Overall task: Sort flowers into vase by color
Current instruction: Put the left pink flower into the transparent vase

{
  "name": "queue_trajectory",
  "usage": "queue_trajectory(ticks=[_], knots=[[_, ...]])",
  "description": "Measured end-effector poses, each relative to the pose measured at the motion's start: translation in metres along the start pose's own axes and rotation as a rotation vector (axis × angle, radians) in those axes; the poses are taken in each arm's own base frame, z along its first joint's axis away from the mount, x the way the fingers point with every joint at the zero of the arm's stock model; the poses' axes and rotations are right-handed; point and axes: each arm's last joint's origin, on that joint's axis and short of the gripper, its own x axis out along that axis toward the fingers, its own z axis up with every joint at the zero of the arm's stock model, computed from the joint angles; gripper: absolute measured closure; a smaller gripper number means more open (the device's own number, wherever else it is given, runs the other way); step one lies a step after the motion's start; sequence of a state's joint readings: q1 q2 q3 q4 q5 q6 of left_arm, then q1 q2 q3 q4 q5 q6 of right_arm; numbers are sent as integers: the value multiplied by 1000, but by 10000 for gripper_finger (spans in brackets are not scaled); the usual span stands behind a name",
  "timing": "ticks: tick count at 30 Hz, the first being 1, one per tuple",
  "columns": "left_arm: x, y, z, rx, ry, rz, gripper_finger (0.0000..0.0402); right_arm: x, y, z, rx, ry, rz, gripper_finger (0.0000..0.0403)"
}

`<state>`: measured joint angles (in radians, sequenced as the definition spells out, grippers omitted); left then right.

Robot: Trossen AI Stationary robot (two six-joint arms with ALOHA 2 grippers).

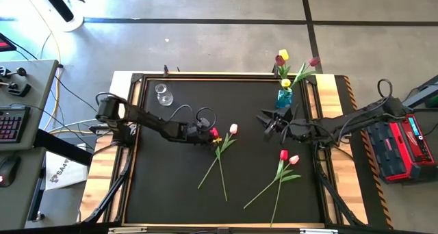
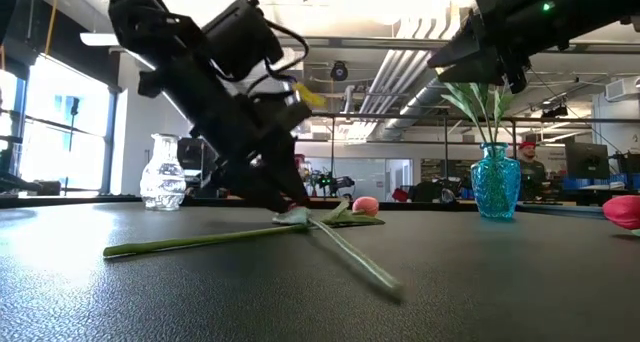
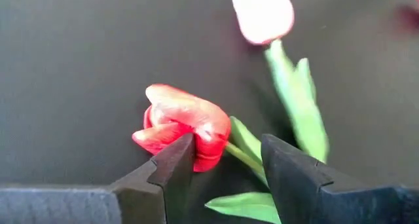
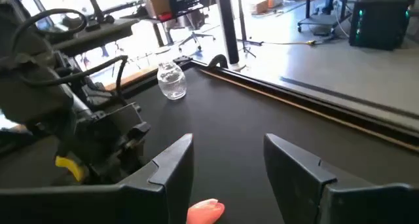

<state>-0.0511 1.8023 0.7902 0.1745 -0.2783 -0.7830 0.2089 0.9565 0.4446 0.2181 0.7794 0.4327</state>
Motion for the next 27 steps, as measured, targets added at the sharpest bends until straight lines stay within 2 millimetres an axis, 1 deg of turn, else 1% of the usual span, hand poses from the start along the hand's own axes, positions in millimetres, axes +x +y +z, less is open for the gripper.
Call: queue_trajectory(ticks=[5,9,14,18,21,22,27], knots=[[11,-6,3,-23,9,2,236,0,0,-1,-77,6,5,231],[9,-13,13,28,19,5,236,0,0,-1,-78,11,4,231],[-8,-25,47,163,-67,41,236,0,0,-1,-70,6,7,231],[-12,-34,63,221,-119,33,236,0,0,-2,-31,17,9,231],[-11,-39,66,250,-128,8,236,-1,0,-4,7,42,29,231],[-8,-37,64,258,-116,14,236,-1,1,-4,16,49,40,231],[12,-30,56,236,-64,14,236,-2,1,-6,47,65,44,231]])
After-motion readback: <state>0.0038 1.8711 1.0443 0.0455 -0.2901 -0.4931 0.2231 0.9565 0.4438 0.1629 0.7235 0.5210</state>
